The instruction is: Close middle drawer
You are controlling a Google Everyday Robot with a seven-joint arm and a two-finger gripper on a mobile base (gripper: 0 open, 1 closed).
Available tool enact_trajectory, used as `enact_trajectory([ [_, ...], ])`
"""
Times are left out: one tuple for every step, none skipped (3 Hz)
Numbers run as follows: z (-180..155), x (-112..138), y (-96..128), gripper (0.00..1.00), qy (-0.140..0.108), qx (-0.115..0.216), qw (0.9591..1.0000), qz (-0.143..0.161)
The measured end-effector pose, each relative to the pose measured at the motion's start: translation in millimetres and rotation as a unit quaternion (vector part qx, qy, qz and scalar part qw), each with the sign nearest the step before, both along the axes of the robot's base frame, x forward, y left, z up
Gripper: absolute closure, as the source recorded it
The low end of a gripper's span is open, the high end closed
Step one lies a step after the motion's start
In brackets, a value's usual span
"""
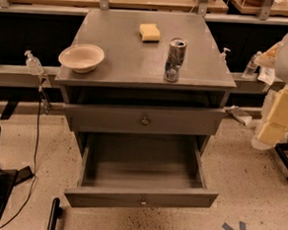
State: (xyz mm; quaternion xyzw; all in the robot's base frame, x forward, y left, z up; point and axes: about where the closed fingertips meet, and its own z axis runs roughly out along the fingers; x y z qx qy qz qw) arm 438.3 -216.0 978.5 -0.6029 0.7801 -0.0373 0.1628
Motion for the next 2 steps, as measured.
enact_trajectory([
  [0.0, 0.0, 0.0, 0.0, 0.0, 0.0, 1.0, 0.0],
  [-20.2, 4.5, 8.5, 0.0, -0.01, 0.017, 0.9998, 0.008],
])
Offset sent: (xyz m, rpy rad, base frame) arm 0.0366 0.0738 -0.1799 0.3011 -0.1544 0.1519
